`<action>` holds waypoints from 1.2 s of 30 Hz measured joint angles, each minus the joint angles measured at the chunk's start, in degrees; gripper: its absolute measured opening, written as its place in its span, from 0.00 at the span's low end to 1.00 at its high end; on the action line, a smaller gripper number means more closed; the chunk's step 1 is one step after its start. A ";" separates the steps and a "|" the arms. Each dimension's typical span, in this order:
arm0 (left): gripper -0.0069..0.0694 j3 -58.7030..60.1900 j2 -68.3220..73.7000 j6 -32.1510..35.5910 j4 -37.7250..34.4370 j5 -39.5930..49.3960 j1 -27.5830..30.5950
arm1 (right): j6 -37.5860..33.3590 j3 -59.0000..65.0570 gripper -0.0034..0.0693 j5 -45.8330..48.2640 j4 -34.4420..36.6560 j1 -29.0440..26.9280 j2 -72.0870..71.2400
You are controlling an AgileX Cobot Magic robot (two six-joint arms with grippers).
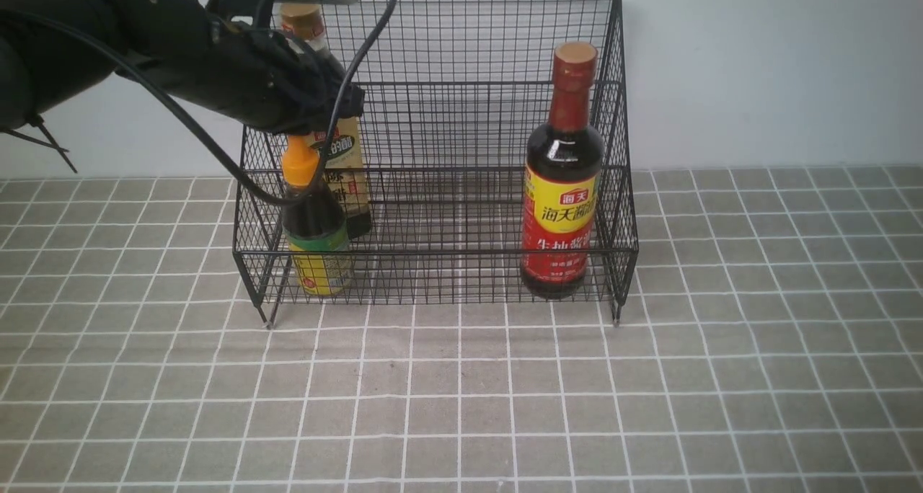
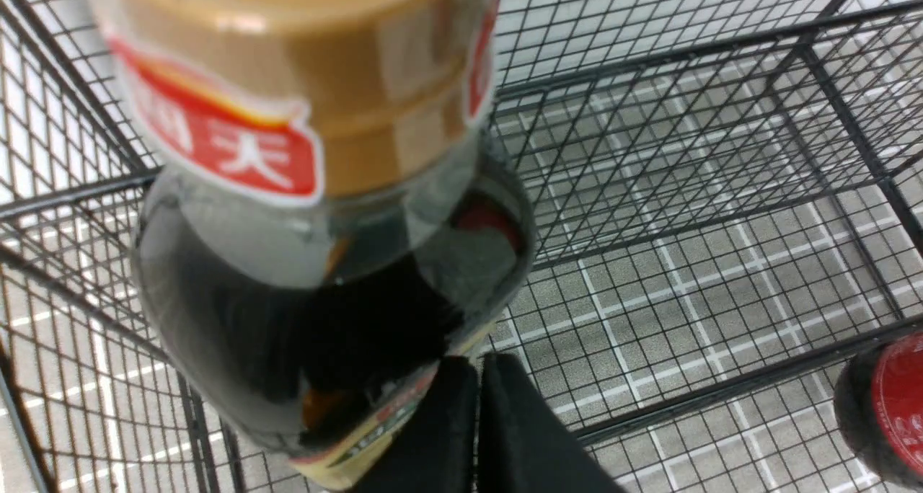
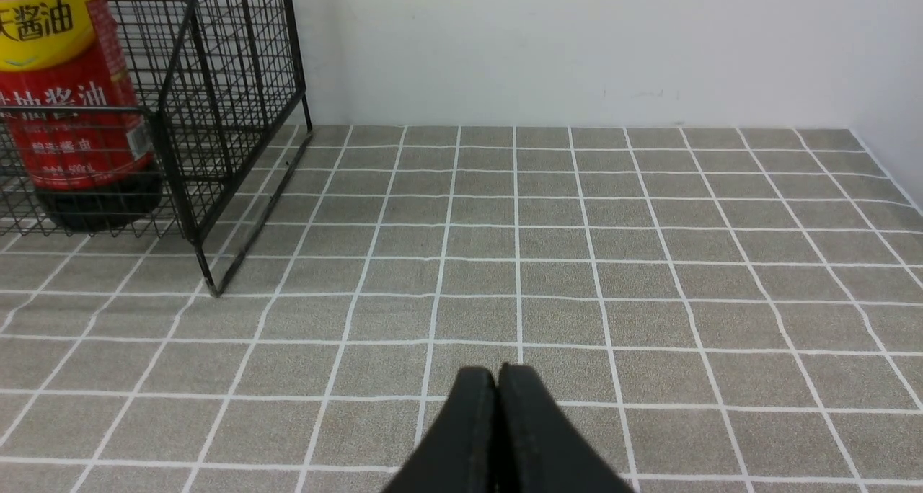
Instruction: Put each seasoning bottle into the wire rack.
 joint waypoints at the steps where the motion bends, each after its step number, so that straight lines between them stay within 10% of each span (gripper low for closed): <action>1: 0.08 0.00 0.00 0.00 0.07 0.00 0.00 | 0.00 0.00 0.03 0.00 0.00 0.00 0.00; 36: 0.08 -0.43 -0.25 0.94 8.90 1.31 0.49 | 0.00 0.00 0.03 0.00 0.00 0.00 0.00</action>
